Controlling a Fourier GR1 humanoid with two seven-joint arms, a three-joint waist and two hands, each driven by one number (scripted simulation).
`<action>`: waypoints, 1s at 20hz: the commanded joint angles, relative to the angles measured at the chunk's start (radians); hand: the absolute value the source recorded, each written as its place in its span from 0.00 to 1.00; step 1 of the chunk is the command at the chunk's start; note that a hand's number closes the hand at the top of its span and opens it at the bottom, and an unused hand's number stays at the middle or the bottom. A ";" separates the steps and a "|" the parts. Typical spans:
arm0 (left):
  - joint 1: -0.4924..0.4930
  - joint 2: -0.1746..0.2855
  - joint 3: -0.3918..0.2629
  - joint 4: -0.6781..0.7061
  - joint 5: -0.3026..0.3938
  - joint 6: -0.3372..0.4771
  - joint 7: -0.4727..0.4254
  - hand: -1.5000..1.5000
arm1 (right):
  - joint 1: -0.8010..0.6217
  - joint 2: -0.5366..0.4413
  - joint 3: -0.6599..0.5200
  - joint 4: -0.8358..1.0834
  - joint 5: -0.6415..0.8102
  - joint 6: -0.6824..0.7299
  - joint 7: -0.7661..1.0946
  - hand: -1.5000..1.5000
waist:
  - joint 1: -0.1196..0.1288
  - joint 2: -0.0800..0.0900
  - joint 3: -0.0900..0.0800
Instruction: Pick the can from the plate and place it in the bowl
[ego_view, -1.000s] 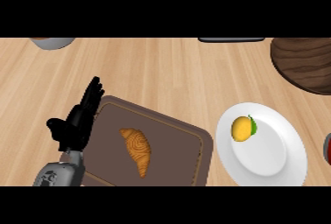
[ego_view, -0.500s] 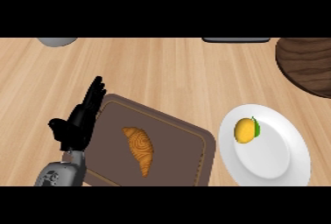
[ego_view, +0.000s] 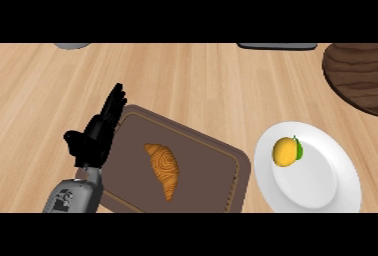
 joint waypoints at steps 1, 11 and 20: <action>-0.024 -0.031 -0.037 -0.042 -0.023 0.022 0.063 0.50 | -0.177 0.014 0.099 0.112 0.120 0.029 -0.068 1.00 | 0.019 0.003 0.000; 0.008 -0.038 -0.039 0.009 -0.023 0.000 -0.016 0.50 | -0.451 0.152 0.287 0.410 0.526 -0.244 -0.227 1.00 | 0.035 0.009 0.001; -0.044 -0.028 -0.023 0.014 0.000 -0.030 -0.002 0.50 | -0.647 0.321 0.370 0.755 0.724 -0.438 -0.320 1.00 | 0.062 0.023 0.003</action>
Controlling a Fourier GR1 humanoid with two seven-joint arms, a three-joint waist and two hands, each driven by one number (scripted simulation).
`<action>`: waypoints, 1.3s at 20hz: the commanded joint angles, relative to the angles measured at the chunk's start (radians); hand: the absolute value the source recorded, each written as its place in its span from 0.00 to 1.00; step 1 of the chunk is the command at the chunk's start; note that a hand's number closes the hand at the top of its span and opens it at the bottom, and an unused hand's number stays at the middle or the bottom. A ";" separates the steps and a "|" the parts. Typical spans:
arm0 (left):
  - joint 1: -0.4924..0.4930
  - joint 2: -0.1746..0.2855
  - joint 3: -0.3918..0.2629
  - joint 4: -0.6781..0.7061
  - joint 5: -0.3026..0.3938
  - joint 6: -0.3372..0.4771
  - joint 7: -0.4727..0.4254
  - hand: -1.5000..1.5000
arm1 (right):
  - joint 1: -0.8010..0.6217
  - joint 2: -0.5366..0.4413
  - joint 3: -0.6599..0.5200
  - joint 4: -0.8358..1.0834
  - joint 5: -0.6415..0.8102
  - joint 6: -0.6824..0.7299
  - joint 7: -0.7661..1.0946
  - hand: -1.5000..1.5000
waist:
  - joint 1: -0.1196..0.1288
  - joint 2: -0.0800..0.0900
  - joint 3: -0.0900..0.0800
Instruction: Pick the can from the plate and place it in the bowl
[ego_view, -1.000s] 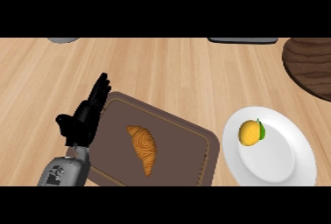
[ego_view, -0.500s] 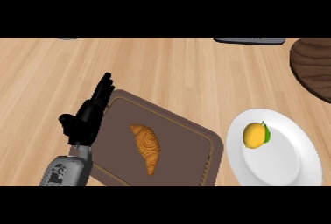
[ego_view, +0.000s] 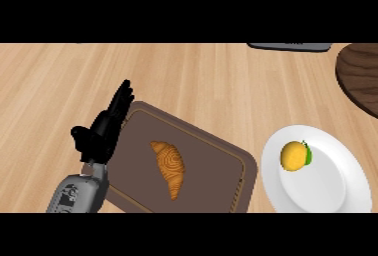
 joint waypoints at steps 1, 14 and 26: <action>0.011 -0.019 -0.023 -0.016 -0.008 0.005 0.010 0.50 | -0.077 0.057 0.027 0.174 0.085 -0.062 -0.083 1.00 | 0.017 0.007 0.002; 0.044 -0.005 -0.031 -0.024 -0.008 -0.021 -0.023 0.50 | -0.137 0.103 0.119 0.394 0.169 0.138 -0.190 0.00 | 0.033 0.014 0.005; 0.032 -0.014 -0.008 -0.029 -0.006 0.007 -0.008 0.50 | -0.228 0.059 -0.049 0.463 -0.065 0.365 -0.145 0.00 | 0.008 0.010 0.006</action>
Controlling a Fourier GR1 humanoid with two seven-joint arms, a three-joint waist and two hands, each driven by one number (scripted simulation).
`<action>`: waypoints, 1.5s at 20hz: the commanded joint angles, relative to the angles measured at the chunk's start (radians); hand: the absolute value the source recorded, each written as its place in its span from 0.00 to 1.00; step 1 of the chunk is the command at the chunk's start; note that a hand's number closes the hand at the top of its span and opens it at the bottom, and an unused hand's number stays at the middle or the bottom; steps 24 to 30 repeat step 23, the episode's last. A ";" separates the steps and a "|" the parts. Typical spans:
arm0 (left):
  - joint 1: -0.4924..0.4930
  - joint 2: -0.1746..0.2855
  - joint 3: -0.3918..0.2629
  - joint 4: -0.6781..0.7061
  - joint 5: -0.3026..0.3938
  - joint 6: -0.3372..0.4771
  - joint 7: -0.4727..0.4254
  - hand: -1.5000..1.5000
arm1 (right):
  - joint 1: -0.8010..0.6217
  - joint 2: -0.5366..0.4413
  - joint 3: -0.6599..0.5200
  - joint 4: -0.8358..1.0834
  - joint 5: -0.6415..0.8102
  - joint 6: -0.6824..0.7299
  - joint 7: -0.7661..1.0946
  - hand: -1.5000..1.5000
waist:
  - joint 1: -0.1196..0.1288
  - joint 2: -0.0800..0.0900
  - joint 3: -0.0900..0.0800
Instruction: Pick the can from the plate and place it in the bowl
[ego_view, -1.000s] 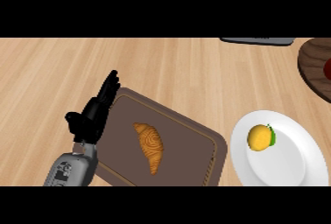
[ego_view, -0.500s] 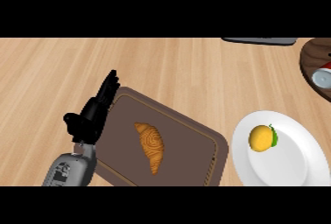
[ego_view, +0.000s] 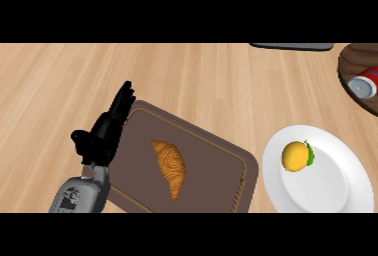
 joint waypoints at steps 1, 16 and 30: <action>-0.030 -0.006 0.000 -0.004 -0.001 0.005 0.017 0.50 | -0.029 -0.026 -0.040 0.052 -0.058 0.259 -0.066 0.00 | -0.008 0.002 0.000; -0.006 0.004 0.019 -0.010 0.007 0.005 0.007 0.50 | 0.004 -0.083 -0.082 0.039 -0.173 0.497 0.089 0.00 | -0.018 0.007 0.007; -0.004 0.012 0.023 -0.021 0.013 -0.003 0.015 0.50 | 0.054 -0.098 -0.079 -0.020 -0.211 0.540 0.120 0.00 | -0.028 0.003 0.009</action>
